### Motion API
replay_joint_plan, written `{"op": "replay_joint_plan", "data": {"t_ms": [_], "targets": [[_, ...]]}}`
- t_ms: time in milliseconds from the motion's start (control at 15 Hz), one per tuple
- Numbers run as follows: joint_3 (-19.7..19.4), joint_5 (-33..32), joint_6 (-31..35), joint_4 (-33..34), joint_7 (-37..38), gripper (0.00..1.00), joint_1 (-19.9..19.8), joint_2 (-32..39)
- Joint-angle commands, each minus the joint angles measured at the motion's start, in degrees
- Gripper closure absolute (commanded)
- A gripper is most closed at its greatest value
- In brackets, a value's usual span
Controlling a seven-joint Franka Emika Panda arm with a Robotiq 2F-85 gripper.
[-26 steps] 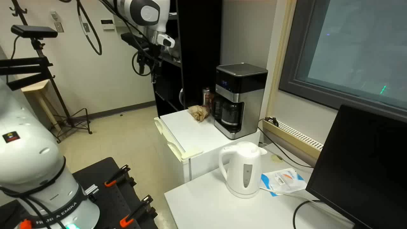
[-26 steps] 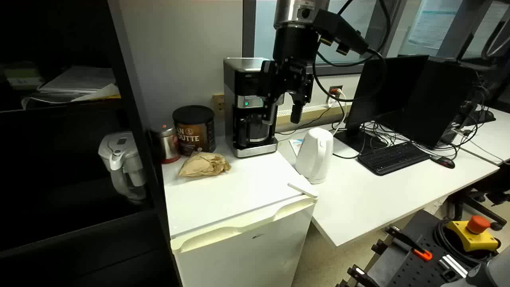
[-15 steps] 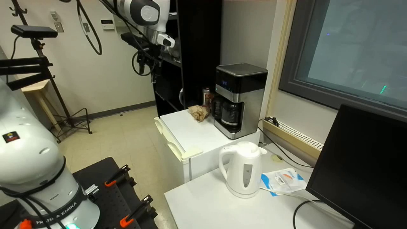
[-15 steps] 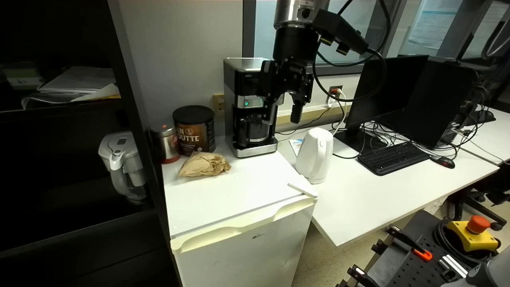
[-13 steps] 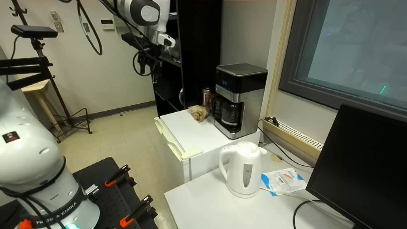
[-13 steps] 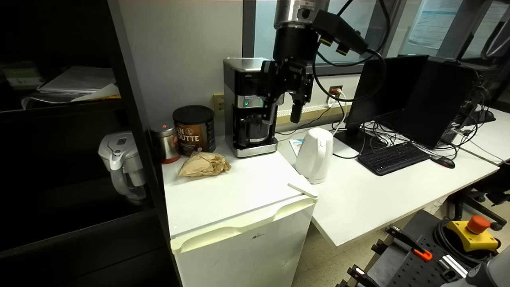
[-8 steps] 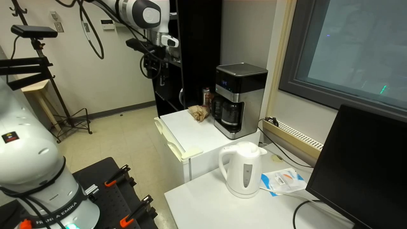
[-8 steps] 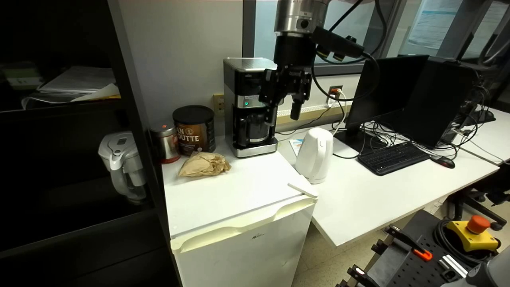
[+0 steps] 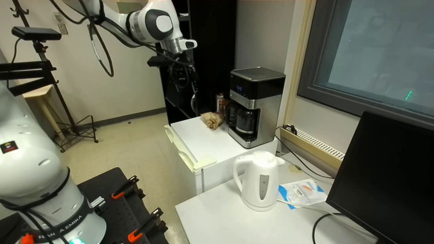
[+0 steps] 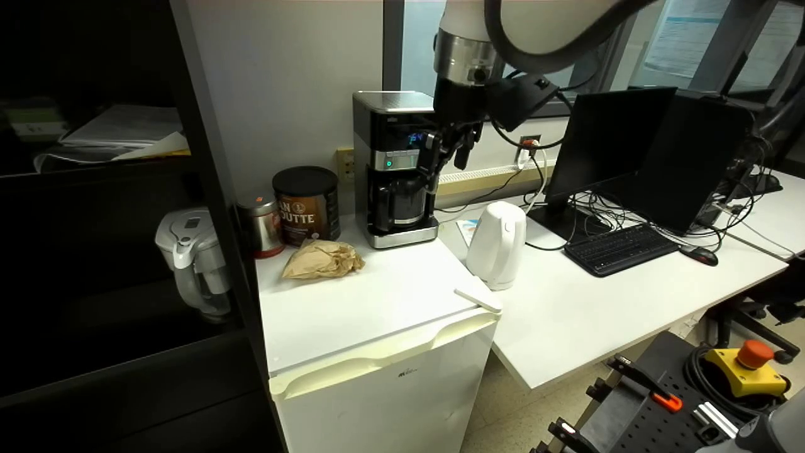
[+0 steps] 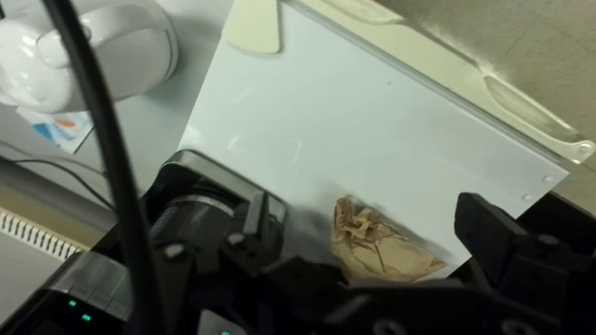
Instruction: Press a button on the coffee machine
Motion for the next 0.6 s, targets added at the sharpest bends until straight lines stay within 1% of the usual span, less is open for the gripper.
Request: {"op": "replay_joint_plan", "data": {"t_ms": [0,133,200,267,400,533], "targets": [[1.39,-12.16,8.61,-2.92,5.95,0.0,-1.96,0.3],[1.64,-19.61,11.96,-3.8,10.48,0.0,-3.03,0.88],[1.7,-23.19,13.21,-4.03,12.84,0.25,-3.56,1.28],[1.72,-26.33,13.89,-4.15,15.11,0.26,-3.99,1.59],[1.5,-32.91,14.45,-4.17,19.75,0.41,-4.62,2.23],[1.09,-38.11,14.11,-3.92,23.65,0.56,-4.87,2.74]]}}
